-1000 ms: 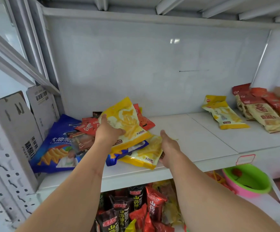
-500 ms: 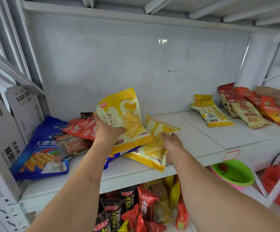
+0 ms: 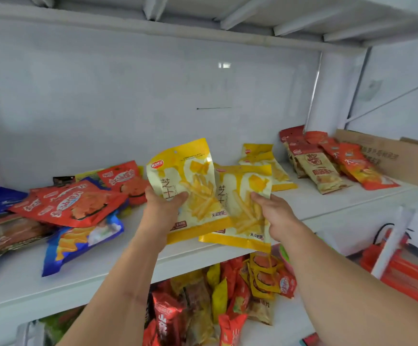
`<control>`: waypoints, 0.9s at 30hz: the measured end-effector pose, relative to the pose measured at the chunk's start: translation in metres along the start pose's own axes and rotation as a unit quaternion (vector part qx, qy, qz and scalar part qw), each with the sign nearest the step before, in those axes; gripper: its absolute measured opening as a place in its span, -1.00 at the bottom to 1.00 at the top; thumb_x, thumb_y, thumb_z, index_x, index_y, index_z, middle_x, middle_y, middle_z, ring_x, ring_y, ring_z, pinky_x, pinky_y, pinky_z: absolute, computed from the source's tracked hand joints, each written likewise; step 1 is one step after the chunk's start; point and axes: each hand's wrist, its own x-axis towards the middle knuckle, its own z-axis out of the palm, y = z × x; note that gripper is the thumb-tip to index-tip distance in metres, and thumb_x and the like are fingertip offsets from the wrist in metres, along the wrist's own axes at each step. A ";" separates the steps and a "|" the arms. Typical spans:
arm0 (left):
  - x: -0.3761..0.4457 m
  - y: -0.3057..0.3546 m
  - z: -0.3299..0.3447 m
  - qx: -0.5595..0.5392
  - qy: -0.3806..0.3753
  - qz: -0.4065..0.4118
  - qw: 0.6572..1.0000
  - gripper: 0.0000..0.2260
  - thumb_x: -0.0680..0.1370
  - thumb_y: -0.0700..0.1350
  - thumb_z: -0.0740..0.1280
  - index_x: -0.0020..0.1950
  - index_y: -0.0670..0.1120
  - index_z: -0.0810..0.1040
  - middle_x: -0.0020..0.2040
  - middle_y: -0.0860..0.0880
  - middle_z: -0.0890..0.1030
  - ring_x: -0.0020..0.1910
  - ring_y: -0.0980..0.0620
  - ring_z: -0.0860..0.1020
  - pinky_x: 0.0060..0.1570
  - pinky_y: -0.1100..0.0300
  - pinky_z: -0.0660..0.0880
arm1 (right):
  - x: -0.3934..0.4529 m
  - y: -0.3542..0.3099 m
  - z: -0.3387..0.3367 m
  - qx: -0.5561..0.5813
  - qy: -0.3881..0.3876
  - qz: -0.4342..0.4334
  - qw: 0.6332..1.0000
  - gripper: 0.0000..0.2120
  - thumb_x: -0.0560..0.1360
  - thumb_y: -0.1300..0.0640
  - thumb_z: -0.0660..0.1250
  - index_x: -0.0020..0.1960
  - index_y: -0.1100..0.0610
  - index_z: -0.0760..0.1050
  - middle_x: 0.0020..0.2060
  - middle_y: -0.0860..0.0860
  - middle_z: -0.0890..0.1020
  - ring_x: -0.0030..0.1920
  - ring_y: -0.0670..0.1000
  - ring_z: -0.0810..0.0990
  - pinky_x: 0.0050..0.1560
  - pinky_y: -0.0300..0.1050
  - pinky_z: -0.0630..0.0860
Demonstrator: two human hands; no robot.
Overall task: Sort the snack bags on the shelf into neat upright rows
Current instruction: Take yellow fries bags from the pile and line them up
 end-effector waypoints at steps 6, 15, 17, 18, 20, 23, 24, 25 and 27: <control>-0.005 -0.004 0.081 -0.073 -0.003 -0.078 0.994 -0.71 0.48 -0.20 0.51 0.17 -0.13 0.59 -0.02 -0.17 0.73 -0.06 -0.21 0.71 0.00 -0.23 0.64 | 0.047 -0.008 -0.075 -0.022 0.005 -0.019 1.000 -0.85 0.51 -0.03 0.44 0.02 0.01 0.60 0.03 0.02 0.68 0.07 0.11 0.64 0.21 0.12 0.54; 0.024 -0.019 0.149 -0.071 0.006 -0.109 0.992 -0.69 0.44 -0.22 0.54 0.14 -0.14 0.59 -0.09 -0.16 0.74 -0.14 -0.19 0.72 -0.09 -0.14 0.66 | 0.130 -0.021 -0.128 -0.023 0.002 -0.041 0.999 -0.79 0.50 0.00 0.44 0.09 0.07 0.64 0.02 0.05 0.70 0.00 0.13 0.68 0.13 0.19 0.59; 0.038 -0.021 0.162 -0.067 0.002 -0.108 0.992 -0.67 0.43 -0.16 0.56 0.15 -0.11 0.59 -0.08 -0.14 0.75 -0.11 -0.19 0.72 -0.03 -0.21 0.65 | 0.148 -0.023 -0.131 -0.035 0.005 -0.037 0.999 -0.73 0.50 0.00 0.44 0.16 0.08 0.62 0.06 0.06 0.69 0.05 0.14 0.66 0.16 0.20 0.57; 0.044 -0.022 0.168 -0.063 -0.003 -0.107 0.992 -0.67 0.44 -0.14 0.55 0.16 -0.11 0.59 -0.07 -0.13 0.75 -0.09 -0.19 0.72 -0.02 -0.23 0.65 | 0.158 -0.022 -0.133 -0.042 0.003 -0.034 0.999 -0.67 0.49 -0.02 0.45 0.20 0.08 0.60 0.11 0.05 0.67 0.09 0.14 0.65 0.19 0.20 0.55; 0.055 -0.024 0.181 -0.062 -0.012 -0.104 0.993 -0.68 0.45 -0.13 0.54 0.16 -0.11 0.58 -0.06 -0.13 0.75 -0.09 -0.19 0.72 -0.01 -0.22 0.65 | 0.179 -0.020 -0.136 -0.058 0.002 -0.030 0.998 -0.47 0.40 -0.16 0.49 0.30 0.04 0.54 0.22 0.02 0.62 0.19 0.14 0.60 0.25 0.21 0.51; 0.065 -0.028 0.197 -0.054 -0.020 -0.104 0.993 -0.67 0.45 -0.10 0.55 0.16 -0.10 0.59 -0.07 -0.12 0.75 -0.10 -0.18 0.73 -0.03 -0.22 0.65 | 0.230 -0.006 -0.145 -0.061 -0.002 -0.033 0.998 -0.18 0.10 -0.41 0.47 0.28 -0.05 0.54 0.22 -0.03 0.61 0.17 0.15 0.60 0.19 0.22 0.54; 0.067 -0.028 0.202 -0.051 -0.017 -0.105 0.993 -0.68 0.45 -0.10 0.55 0.15 -0.10 0.59 -0.09 -0.12 0.76 -0.12 -0.18 0.73 -0.05 -0.20 0.66 | 0.243 -0.004 -0.146 -0.061 -0.006 -0.031 0.998 -0.19 0.06 -0.43 0.47 0.22 -0.07 0.57 0.16 -0.03 0.65 0.11 0.16 0.64 0.15 0.23 0.57; 0.069 -0.029 0.206 -0.052 -0.014 -0.104 0.993 -0.70 0.46 -0.11 0.54 0.14 -0.10 0.59 -0.10 -0.12 0.76 -0.13 -0.17 0.73 -0.07 -0.18 0.66 | 0.246 -0.008 -0.145 -0.057 -0.013 -0.032 0.998 -0.25 0.05 -0.41 0.50 0.15 -0.07 0.61 0.07 -0.03 0.69 0.04 0.16 0.68 0.11 0.25 0.59; 0.072 -0.029 0.213 -0.049 -0.010 -0.105 0.993 -0.69 0.46 -0.12 0.54 0.16 -0.11 0.58 -0.09 -0.13 0.75 -0.11 -0.19 0.73 -0.05 -0.21 0.66 | 0.250 -0.015 -0.145 -0.051 -0.033 -0.035 0.998 -0.34 0.06 -0.32 0.57 0.07 -0.02 0.64 -0.04 0.00 0.73 -0.05 0.17 0.71 0.06 0.26 0.61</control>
